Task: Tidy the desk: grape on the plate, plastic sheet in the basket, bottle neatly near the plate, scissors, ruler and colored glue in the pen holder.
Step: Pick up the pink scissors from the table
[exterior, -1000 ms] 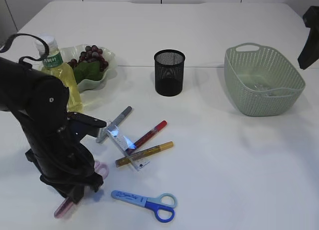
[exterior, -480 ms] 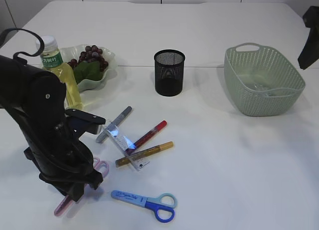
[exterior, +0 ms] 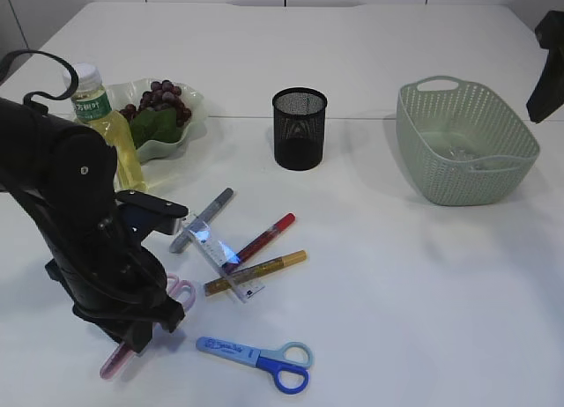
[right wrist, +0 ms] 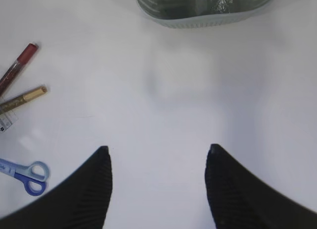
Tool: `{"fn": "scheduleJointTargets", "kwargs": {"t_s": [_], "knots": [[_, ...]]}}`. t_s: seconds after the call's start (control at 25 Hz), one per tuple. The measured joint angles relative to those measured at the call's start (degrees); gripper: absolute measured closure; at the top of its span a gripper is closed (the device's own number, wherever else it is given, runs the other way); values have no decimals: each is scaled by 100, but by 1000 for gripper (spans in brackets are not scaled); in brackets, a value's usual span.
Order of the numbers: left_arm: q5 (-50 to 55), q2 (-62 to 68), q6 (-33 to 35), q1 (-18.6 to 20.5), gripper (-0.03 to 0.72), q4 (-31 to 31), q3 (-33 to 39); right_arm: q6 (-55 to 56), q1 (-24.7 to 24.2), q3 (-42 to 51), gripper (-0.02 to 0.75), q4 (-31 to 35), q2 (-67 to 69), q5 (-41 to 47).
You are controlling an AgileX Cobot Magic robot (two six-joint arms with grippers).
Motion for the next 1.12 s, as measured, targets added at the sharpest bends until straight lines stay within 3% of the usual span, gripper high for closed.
{"fn": "scheduleJointTargets", "kwargs": {"t_s": [1.12], "knots": [[-610,-97,0,0,545,0,0,0,0,0,267,0,0,0]]}}
